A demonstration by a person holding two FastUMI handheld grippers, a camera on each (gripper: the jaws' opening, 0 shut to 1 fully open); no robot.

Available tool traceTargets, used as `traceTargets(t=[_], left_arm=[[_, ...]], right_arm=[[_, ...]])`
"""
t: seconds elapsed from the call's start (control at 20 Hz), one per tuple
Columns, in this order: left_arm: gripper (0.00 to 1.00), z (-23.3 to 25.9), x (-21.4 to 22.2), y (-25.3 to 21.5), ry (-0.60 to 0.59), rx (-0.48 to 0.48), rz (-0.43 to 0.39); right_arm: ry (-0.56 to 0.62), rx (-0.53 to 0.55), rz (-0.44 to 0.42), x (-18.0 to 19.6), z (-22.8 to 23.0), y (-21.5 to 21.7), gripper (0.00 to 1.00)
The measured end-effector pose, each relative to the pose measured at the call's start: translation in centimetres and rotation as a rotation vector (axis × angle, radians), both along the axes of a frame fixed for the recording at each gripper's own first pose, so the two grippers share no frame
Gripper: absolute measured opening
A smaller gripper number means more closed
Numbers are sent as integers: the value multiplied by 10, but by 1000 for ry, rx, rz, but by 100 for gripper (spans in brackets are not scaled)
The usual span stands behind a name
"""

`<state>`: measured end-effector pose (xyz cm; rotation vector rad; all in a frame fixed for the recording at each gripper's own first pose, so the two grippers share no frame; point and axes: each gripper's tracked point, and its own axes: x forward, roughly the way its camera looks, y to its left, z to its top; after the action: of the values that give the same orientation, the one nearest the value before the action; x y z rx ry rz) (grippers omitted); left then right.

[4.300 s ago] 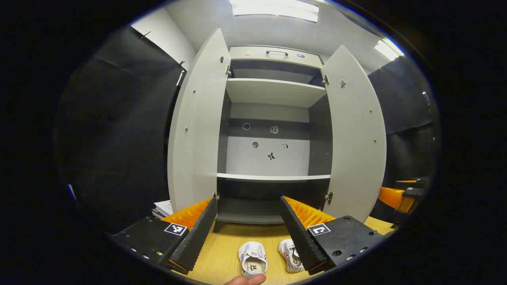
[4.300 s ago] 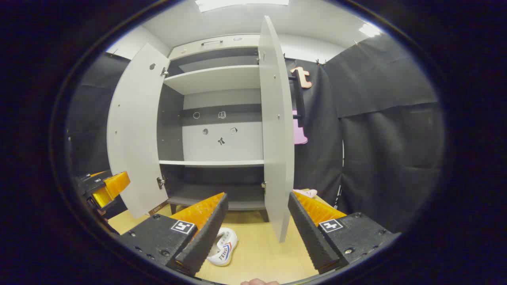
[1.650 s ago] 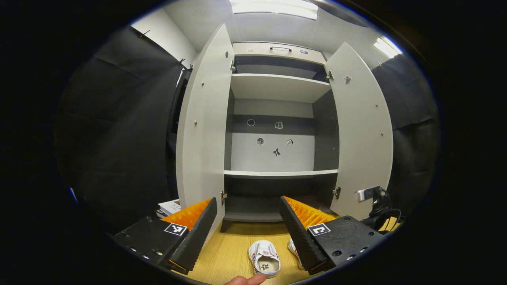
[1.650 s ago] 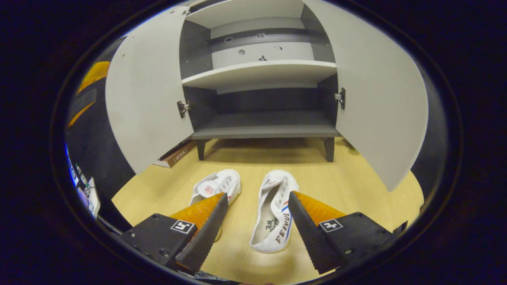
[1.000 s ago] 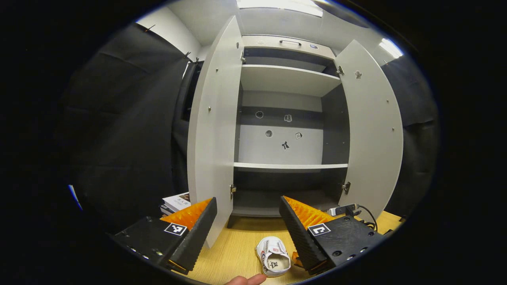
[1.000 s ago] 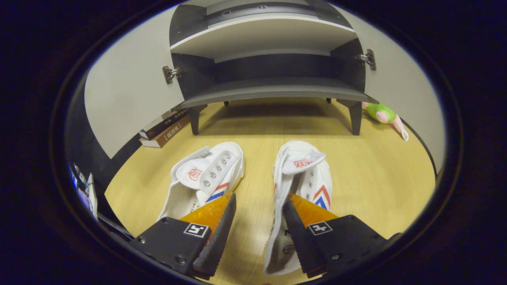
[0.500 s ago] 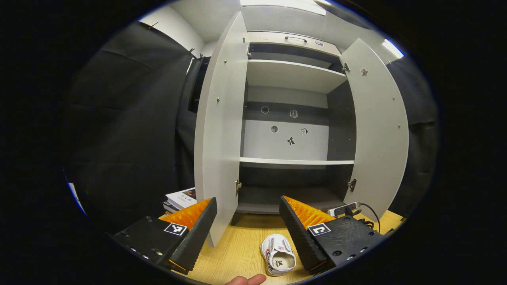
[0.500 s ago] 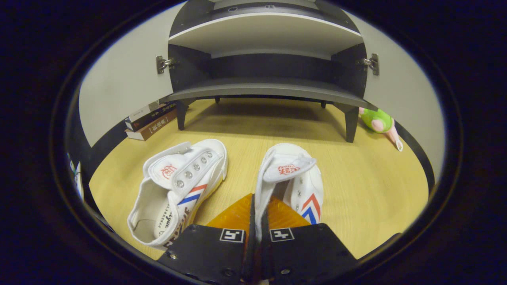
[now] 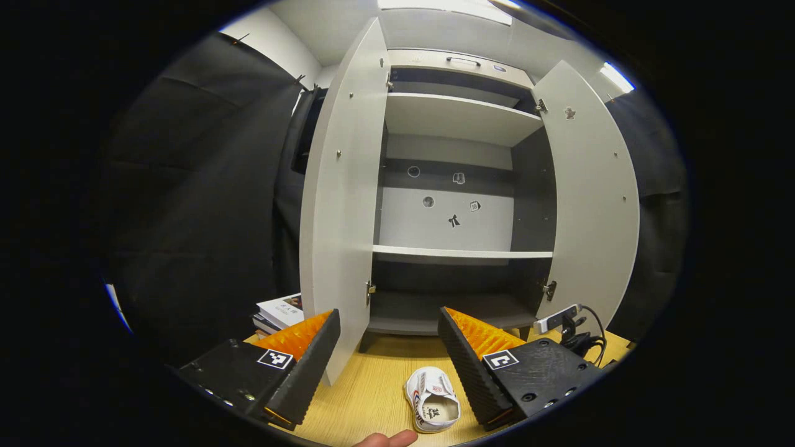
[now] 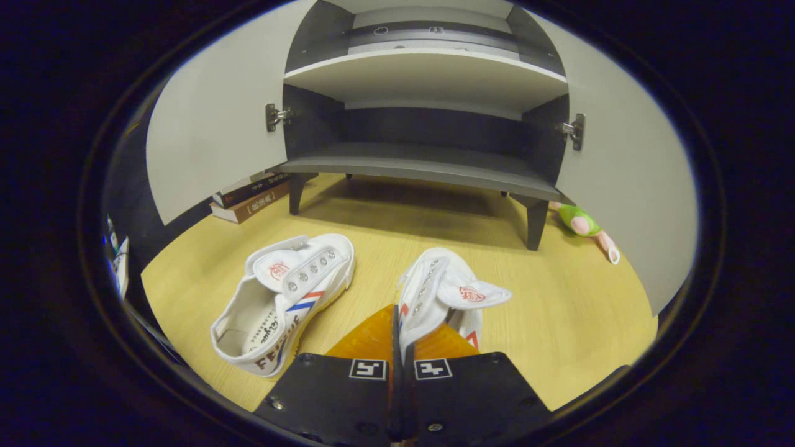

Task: Grab one shoe with the right hand and put it into the shoe cabinet, grab the other shoe with the left hand and put it into the shoe cabinet; then close the right door with the right hand and the left door with the left hand.

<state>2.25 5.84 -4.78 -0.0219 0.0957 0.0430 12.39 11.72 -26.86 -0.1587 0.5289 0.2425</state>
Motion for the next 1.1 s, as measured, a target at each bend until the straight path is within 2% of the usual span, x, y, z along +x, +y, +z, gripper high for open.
traceTargets(t=[0.2, 0.35, 0.5, 0.6, 0.75, 0.9, 1.1], left_arm=[[95, -2, 0, -11, -3, -11, -25], [95, -1, 1, -17, -7, -9, -38], [95, -2, -1, -23, -10, -7, -52], [95, -4, -2, -25, -11, -14, -58], [95, -9, -6, -29, 1, -19, -64], [95, -8, -7, -29, 0, -13, -70], [95, -11, -9, -22, 6, 4, -60]], right_arm=[[-120, 9, 14, -20, 62, -6, 3], [-214, 90, 12, -32, 134, 0, 3], [-306, 106, -2, -26, 204, 4, 3], [-363, 155, -6, -12, 249, 12, 3], [-404, 165, 6, 30, 300, 19, 3], [-407, 94, -7, 95, 336, 20, 4], [-337, -30, -21, 181, 354, 19, 4]])
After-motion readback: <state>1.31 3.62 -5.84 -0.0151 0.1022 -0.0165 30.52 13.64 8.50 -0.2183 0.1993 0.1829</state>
